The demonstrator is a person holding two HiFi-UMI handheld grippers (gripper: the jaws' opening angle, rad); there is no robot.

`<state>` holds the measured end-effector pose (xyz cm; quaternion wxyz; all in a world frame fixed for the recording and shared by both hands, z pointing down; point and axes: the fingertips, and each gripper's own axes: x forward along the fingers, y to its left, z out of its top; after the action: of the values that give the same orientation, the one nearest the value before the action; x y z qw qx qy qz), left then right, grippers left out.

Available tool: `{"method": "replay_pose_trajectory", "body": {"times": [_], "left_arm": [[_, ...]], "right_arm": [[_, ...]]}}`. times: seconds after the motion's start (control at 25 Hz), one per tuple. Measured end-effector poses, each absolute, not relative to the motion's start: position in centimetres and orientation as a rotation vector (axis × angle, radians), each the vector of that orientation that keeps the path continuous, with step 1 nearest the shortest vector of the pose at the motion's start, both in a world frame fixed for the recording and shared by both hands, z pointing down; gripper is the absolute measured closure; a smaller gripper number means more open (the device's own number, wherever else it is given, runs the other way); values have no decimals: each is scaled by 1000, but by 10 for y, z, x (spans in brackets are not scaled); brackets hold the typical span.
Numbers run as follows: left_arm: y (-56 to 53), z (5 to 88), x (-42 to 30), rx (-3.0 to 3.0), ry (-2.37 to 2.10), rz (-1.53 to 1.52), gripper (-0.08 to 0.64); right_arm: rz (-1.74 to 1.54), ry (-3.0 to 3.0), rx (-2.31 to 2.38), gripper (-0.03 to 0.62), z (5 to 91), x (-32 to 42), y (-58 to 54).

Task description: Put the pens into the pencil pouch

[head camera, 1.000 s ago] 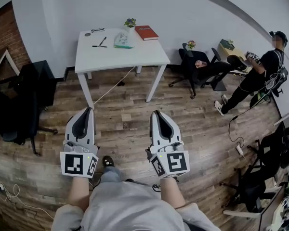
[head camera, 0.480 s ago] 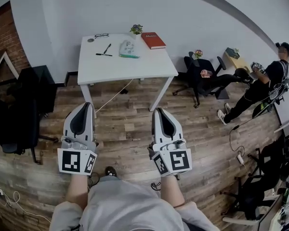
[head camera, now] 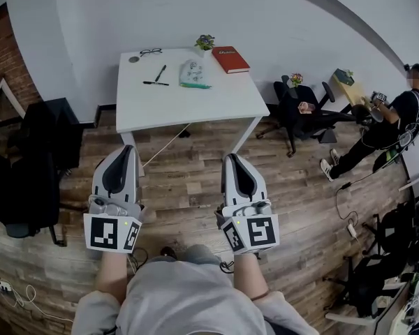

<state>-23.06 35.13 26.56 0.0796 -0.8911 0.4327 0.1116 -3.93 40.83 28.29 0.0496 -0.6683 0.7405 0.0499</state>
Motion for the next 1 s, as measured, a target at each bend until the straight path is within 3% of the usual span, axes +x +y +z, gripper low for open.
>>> {"method": "replay_pose_trajectory", "body": {"times": [0.52,1.0], "left_arm": [[256,280,-202,-2696,1305,342,535],[147,255,-130,-2612,1341,364,535]], "right_arm": [[138,2278,-2067,555,296,-11,317],[223,2308,-1971,555,269,58,193]]}}
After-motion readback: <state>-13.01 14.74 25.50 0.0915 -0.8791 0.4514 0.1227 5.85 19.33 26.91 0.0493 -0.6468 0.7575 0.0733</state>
